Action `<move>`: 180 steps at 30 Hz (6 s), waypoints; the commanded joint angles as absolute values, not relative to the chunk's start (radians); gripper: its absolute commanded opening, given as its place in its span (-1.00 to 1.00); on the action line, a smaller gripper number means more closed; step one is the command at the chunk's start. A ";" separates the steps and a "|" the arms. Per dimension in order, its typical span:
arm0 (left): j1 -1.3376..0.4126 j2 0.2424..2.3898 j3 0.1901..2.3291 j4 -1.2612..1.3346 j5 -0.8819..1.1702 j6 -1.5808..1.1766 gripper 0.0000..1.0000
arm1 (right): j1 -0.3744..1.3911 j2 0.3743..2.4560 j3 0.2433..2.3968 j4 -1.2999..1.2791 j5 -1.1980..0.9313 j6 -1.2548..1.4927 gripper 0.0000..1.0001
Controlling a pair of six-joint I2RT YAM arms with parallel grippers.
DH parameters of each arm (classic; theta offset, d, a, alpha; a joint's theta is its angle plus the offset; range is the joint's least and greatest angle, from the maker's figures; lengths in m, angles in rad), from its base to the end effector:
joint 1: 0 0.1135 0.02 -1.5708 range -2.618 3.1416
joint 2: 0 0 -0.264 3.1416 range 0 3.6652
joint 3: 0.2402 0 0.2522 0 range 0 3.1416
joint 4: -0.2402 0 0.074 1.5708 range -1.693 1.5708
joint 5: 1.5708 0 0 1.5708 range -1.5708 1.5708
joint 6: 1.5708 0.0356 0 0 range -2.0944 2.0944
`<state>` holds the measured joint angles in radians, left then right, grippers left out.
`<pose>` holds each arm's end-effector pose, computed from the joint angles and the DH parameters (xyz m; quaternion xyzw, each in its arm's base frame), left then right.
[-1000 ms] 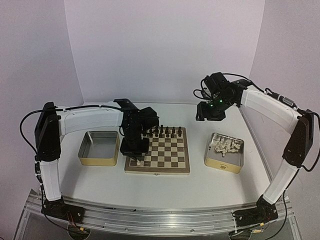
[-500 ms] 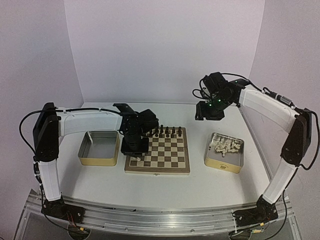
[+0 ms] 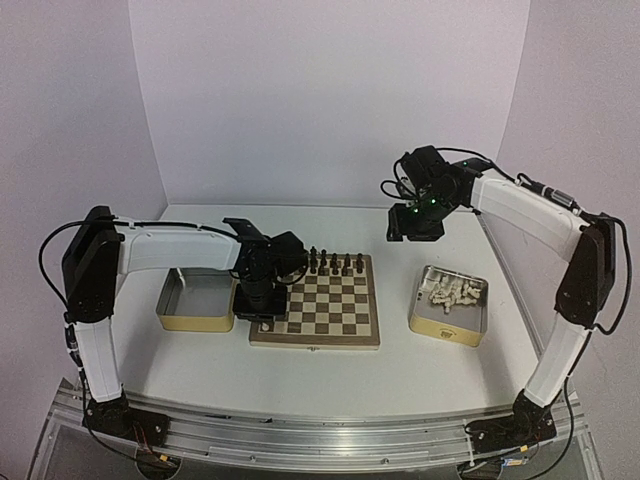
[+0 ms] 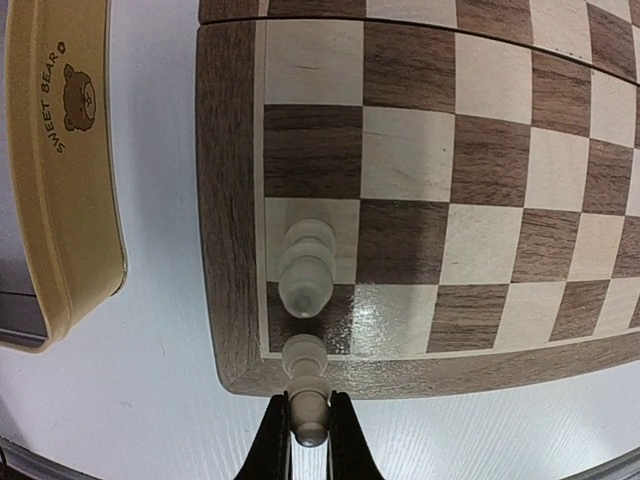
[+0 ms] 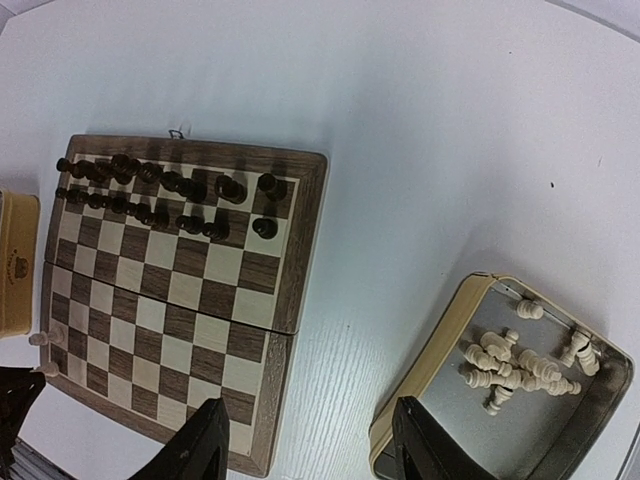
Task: Set up the chess pieces on the board
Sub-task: Place the chess piece on the chessboard, then pick up the chess piece from the storage box.
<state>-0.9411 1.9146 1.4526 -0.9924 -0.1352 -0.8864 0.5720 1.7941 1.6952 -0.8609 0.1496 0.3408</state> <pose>0.2204 -0.2944 0.1980 0.0233 0.9958 -0.0048 0.0888 0.3315 0.2071 0.3170 -0.0874 0.9473 0.0682 0.3006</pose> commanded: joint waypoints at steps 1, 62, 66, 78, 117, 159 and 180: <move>-0.929 1.849 1.440 -0.953 -0.161 -0.870 -1.00 | 0.575 1.802 1.737 -0.857 0.142 0.339 0.10; -0.919 1.877 1.429 -0.891 -0.147 -0.878 -1.00 | 0.575 1.810 1.737 -0.853 0.129 0.335 0.07; -0.913 1.871 1.420 -0.884 -0.140 -0.876 -1.00 | 0.575 1.815 1.739 -0.853 0.125 0.335 0.07; -0.913 1.892 1.414 -0.893 -0.123 -0.867 -1.00 | 0.575 1.822 1.744 -0.854 0.121 0.337 0.07; -0.913 1.909 1.531 -1.004 -0.143 -0.855 0.15 | 0.574 1.813 1.733 -0.855 0.139 0.349 0.08; -0.881 2.276 2.291 -0.876 0.255 -0.671 0.57 | 0.247 1.815 1.222 -0.814 -0.008 0.463 -0.37; -0.868 2.290 2.299 -0.846 0.272 -0.684 0.58 | 0.248 1.842 1.191 -0.743 0.083 0.453 -0.82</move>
